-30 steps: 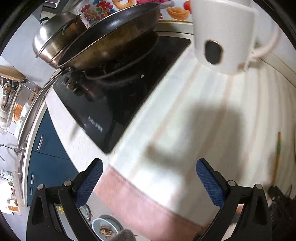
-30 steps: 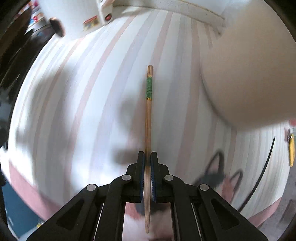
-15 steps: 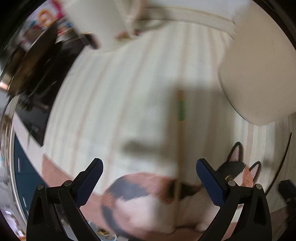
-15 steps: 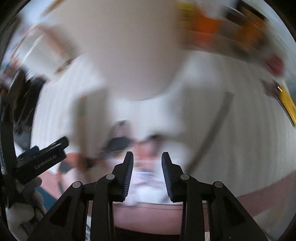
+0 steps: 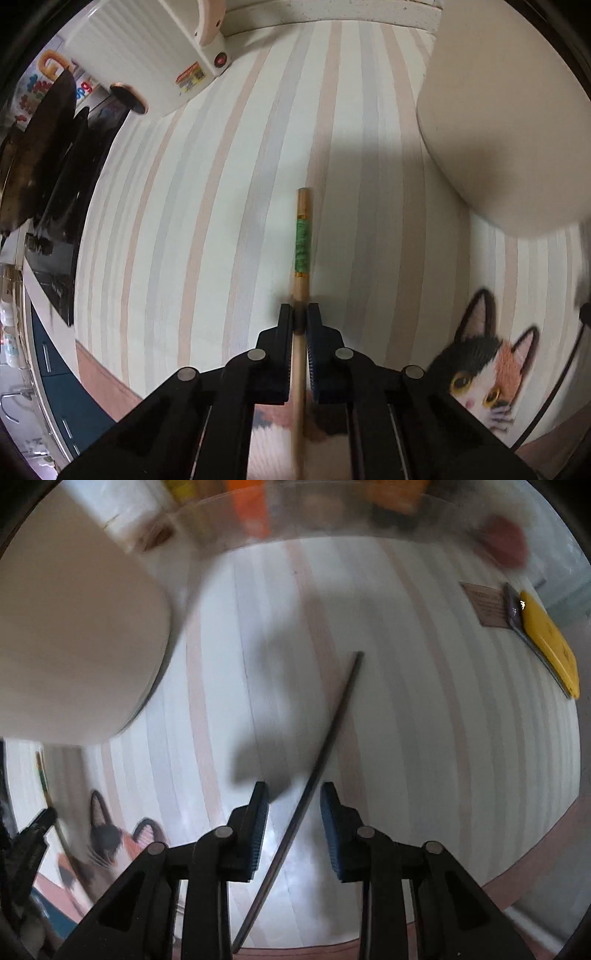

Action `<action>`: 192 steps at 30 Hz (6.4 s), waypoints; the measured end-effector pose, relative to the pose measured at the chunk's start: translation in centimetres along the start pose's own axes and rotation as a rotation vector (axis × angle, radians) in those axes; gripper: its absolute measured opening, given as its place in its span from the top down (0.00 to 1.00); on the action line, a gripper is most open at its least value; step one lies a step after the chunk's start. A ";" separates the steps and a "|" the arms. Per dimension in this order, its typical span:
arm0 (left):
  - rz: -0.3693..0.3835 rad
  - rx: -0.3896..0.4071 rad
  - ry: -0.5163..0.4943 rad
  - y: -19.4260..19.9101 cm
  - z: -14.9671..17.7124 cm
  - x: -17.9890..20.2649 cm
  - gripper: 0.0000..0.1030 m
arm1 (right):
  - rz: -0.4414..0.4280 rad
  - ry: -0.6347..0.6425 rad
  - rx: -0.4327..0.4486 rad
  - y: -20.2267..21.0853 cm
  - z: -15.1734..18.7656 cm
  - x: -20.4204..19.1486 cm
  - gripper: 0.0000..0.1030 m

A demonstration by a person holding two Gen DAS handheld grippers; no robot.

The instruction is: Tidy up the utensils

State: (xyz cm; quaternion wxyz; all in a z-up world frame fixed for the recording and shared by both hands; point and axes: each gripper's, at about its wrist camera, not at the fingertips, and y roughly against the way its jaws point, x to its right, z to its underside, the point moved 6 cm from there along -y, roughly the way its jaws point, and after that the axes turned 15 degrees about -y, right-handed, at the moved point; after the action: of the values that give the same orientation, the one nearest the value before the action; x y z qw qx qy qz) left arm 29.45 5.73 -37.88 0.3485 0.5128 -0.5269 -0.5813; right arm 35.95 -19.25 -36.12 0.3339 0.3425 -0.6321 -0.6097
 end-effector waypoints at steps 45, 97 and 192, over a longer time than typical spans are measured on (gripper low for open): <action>0.075 0.348 -0.035 14.5 -0.6 0.1 0.96 | -0.188 0.170 0.291 4.7 8.3 2.2 0.95; 0.261 0.639 -0.058 30.0 -16.1 -1.9 0.96 | -0.556 0.032 0.671 30.0 -8.0 -5.8 0.95; -0.030 0.699 0.048 39.7 17.0 -1.5 0.00 | -0.255 0.136 0.843 40.3 24.0 12.0 0.00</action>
State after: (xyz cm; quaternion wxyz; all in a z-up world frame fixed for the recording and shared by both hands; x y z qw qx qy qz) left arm 8.03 3.43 -0.42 0.1557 0.6224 -0.6781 -0.3585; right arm 8.23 -15.49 3.41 0.1281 0.5631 -0.7548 -0.3112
